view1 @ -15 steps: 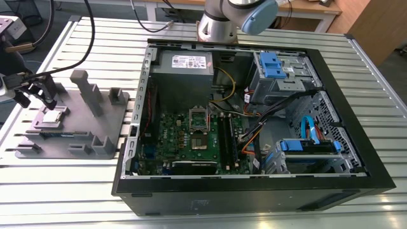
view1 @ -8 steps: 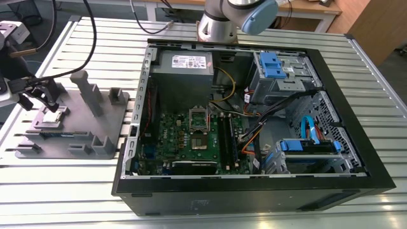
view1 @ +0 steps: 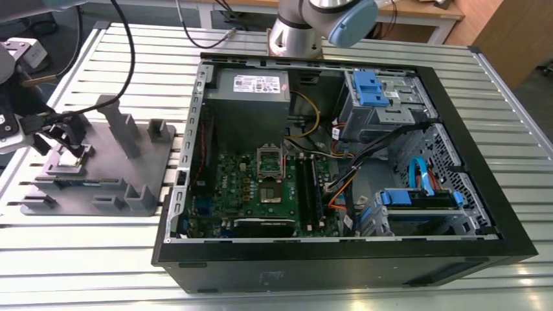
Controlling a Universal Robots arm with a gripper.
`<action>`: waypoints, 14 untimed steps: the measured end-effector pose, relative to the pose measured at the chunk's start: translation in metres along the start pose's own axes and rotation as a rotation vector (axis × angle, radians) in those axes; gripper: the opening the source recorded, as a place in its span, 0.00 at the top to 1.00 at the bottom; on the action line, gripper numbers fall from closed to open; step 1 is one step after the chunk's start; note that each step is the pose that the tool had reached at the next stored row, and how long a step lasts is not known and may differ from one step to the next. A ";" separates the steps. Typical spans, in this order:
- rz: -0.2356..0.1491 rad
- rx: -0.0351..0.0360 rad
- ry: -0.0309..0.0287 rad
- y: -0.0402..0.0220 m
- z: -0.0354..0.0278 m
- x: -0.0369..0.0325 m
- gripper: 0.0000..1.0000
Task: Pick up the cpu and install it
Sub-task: 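Pick up the cpu and move it towards the insertion slot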
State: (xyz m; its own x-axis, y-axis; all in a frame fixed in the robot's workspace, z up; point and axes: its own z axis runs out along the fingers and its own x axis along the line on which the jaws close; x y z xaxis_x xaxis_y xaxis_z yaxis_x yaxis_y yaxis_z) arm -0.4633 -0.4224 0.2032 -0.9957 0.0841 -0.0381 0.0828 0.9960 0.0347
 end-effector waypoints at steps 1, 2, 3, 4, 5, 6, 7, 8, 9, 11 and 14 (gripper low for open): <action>0.000 0.0004 0.0005 0.0000 0.0019 -0.0004 0.35; 0.000 0.0008 0.0012 -0.0001 0.0037 -0.0012 0.35; 0.000 0.0012 0.0019 0.0001 0.0051 -0.0018 0.35; -0.001 0.0013 0.0023 0.0003 0.0064 -0.0024 0.35; -0.002 0.0013 0.0024 0.0005 0.0078 -0.0029 0.35; -0.003 0.0011 0.0023 0.0007 0.0091 -0.0032 0.35; -0.004 0.0011 0.0024 0.0008 0.0106 -0.0035 0.35; -0.005 0.0011 0.0025 0.0008 0.0118 -0.0035 0.35; -0.006 0.0011 0.0026 0.0009 0.0130 -0.0036 0.35; -0.007 0.0011 0.0026 0.0011 0.0146 -0.0035 0.35; -0.007 0.0010 0.0025 0.0012 0.0162 -0.0034 0.35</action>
State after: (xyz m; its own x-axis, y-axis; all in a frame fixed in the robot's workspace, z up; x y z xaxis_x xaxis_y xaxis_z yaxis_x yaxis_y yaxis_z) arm -0.4591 -0.4211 0.1872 -0.9964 0.0771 -0.0359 0.0759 0.9966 0.0334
